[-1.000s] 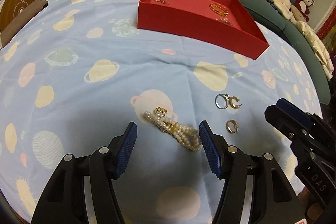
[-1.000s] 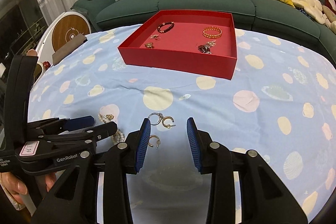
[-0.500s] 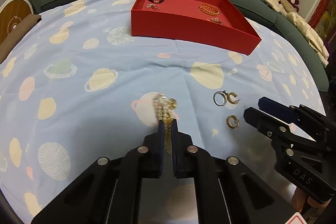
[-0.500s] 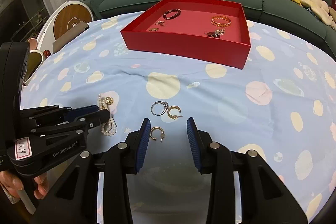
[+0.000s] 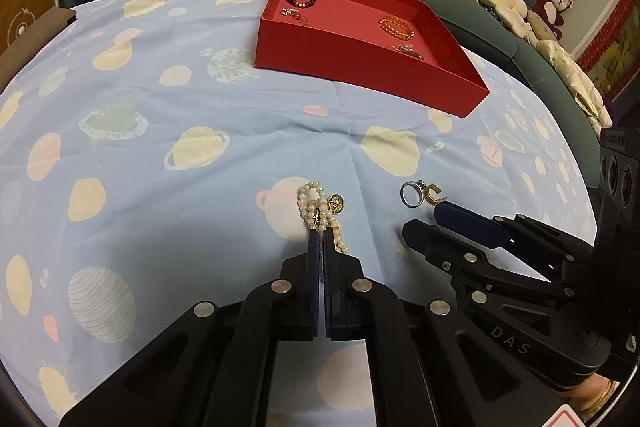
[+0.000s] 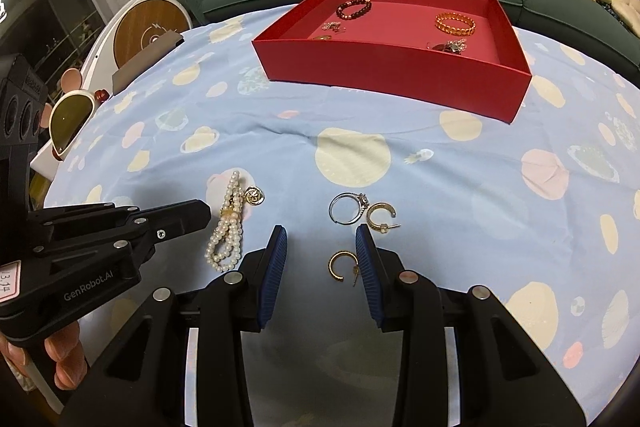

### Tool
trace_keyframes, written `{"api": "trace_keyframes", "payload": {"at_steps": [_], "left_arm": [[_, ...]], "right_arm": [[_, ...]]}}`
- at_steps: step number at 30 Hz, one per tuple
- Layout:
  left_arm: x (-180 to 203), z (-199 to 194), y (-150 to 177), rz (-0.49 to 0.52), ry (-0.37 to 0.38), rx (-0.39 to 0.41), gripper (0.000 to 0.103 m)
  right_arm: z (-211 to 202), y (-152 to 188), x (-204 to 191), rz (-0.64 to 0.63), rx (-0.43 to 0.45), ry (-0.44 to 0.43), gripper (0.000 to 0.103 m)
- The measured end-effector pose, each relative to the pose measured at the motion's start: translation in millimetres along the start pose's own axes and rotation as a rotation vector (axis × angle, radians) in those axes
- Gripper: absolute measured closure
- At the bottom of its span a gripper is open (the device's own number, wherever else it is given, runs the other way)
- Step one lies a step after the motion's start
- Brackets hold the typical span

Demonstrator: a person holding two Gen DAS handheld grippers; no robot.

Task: Organize jewelry
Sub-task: 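Close the left tool on the pearl strand with gold pendant, then lift the pearl strand with the left tool while the right tool grasps the stone ring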

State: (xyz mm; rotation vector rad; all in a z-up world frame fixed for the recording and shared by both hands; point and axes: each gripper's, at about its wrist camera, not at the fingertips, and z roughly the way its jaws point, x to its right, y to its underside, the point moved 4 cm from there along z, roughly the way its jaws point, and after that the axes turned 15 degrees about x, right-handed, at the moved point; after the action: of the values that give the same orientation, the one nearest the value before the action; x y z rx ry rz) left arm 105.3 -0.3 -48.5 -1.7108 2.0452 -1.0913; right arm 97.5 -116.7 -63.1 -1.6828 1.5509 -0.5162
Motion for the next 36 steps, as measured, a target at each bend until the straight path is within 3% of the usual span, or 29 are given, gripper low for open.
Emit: {"api": "trace_keyframes", "payload": {"at_steps": [3, 5, 9, 16, 17, 19, 26, 36], "left_arm": [[1.5, 6.5, 1.9, -0.006, -0.001, -0.014, 0.092], [1.8, 10.5, 2.3, -0.012, -0.015, -0.011, 0.08], [4.6, 17.5, 1.3, -0.006, -0.024, 0.008, 0.075], [8.3, 23.2, -1.9, 0.044, -0.034, 0.043, 0.079], [9.3, 23.2, -1.3, 0.053, -0.033, 0.045, 0.086], [10.5, 23.4, -0.5, 0.059, -0.018, 0.04, 0.09], [8.1, 18.1, -3.0, 0.039, 0.012, 0.037, 0.091], [18.0, -19.6, -41.6, 0.034, 0.057, 0.129, 0.091]], "right_arm": [[7.2, 2.0, 3.2, 0.001, -0.01, 0.017, 0.069], [9.8, 1.0, 6.1, -0.003, 0.0, 0.031, 0.069], [14.4, -3.0, 9.3, -0.026, 0.02, 0.065, 0.069], [22.1, -8.0, 8.7, -0.058, 0.04, 0.081, 0.076], [23.0, -8.0, 7.2, -0.074, 0.041, 0.084, 0.079], [23.6, -7.3, 4.4, -0.095, 0.043, 0.089, 0.079], [16.7, -9.5, 1.4, -0.096, 0.063, 0.085, 0.08], [-24.9, -45.1, -1.1, -0.05, 0.171, 0.04, 0.08]]}}
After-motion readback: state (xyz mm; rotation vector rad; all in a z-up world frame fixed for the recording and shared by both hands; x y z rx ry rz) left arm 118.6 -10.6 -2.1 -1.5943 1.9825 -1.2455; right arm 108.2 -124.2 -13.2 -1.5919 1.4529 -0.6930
